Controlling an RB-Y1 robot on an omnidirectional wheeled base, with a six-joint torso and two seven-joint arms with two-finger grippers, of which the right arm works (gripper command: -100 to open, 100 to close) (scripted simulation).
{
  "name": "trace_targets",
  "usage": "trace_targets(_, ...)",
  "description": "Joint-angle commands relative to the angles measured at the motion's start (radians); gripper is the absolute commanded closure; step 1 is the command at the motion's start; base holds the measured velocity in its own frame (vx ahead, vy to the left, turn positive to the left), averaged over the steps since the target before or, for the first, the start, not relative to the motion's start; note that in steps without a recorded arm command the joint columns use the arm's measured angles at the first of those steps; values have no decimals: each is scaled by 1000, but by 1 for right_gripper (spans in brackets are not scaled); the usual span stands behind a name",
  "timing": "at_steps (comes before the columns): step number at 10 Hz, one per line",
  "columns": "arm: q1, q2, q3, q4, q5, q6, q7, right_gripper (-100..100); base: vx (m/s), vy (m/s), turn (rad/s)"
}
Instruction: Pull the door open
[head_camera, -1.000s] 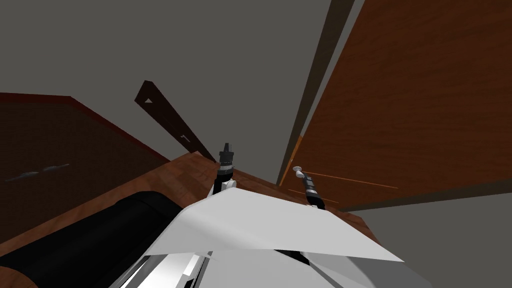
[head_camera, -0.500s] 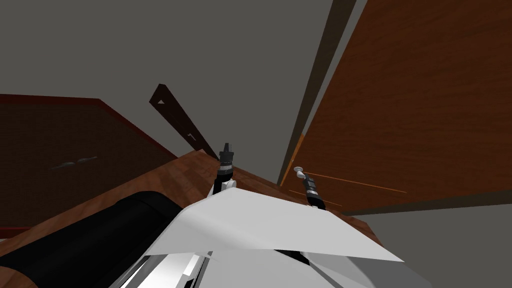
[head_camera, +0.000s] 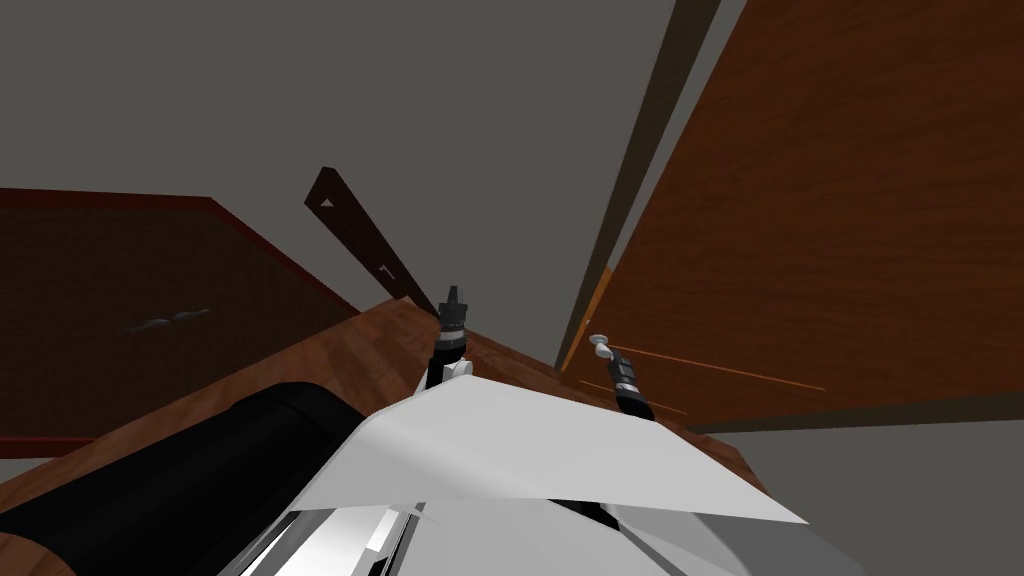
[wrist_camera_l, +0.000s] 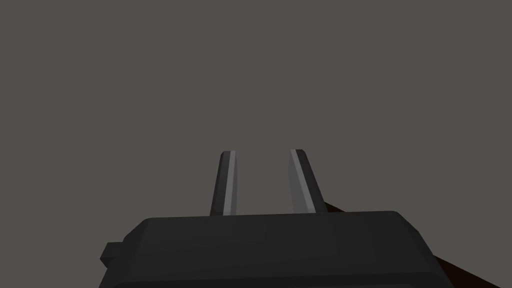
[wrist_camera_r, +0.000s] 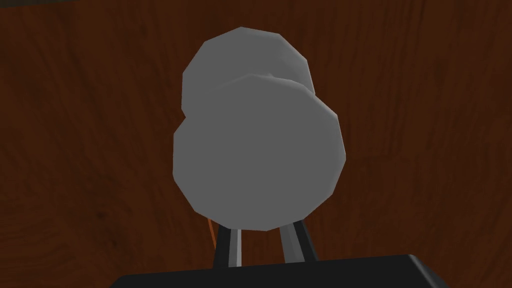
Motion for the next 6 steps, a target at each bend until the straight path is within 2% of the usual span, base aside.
trace_targets(1,-30,20,19,12,6,-18,-7,100,-25,-12,14)
trace_targets(4,-30,20,19,12,6,-18,-7,100,-2,1,-7)
trace_targets(5,-28,19,19,12,-11,-17,-48,100,-36,-12,160)
trace_targets(6,-28,19,19,12,-11,-17,-48,100,-45,-25,96)
